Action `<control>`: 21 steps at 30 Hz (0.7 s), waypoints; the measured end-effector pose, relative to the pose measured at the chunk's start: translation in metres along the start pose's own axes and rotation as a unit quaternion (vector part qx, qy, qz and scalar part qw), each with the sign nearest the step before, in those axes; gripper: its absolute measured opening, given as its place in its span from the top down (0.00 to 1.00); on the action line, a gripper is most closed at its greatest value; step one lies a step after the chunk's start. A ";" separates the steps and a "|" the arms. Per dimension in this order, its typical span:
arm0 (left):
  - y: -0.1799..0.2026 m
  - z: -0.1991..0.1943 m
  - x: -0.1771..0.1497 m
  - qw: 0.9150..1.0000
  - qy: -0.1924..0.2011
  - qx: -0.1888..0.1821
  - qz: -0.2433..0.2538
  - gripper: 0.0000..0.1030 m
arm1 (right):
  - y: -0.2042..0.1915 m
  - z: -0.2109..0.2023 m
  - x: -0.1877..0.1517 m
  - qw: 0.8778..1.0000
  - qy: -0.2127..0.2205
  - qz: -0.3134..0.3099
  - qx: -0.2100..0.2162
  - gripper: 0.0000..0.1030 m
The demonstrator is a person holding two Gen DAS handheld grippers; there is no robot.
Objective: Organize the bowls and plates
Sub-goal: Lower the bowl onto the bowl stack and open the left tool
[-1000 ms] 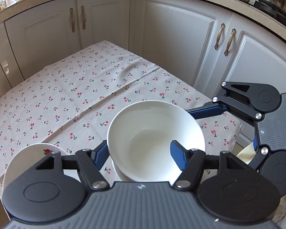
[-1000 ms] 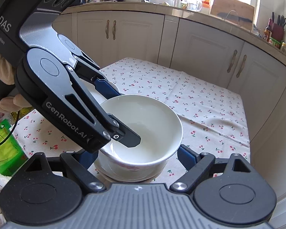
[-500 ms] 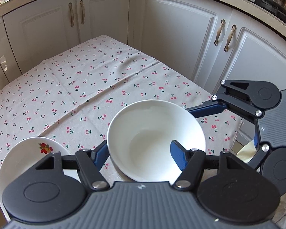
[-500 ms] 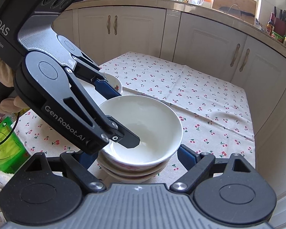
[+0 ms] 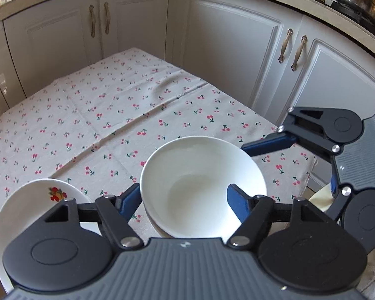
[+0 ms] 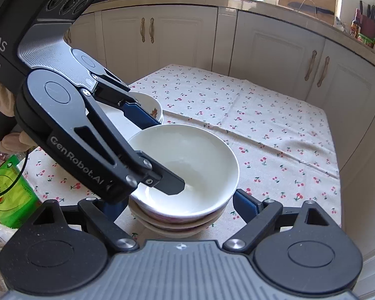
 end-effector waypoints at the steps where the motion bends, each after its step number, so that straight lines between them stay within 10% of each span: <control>1: 0.000 -0.002 0.000 1.000 0.004 0.000 0.001 0.27 | -0.001 -0.002 0.000 1.000 0.006 -0.005 -0.005 0.00; 21: 0.004 -0.043 -0.060 0.995 0.097 0.002 -0.013 0.16 | 0.002 -0.017 -0.032 1.000 0.010 0.016 -0.011 0.00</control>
Point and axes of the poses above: each gripper's, at about its wrist camera, not at the fingertips, and z roughly the way its jaws point, y to its right, x to its top, the point moved 2 cm from there along z, roughly the way its jaws point, and after that the axes turned 8 degrees about -z, right-handed, at the moved point
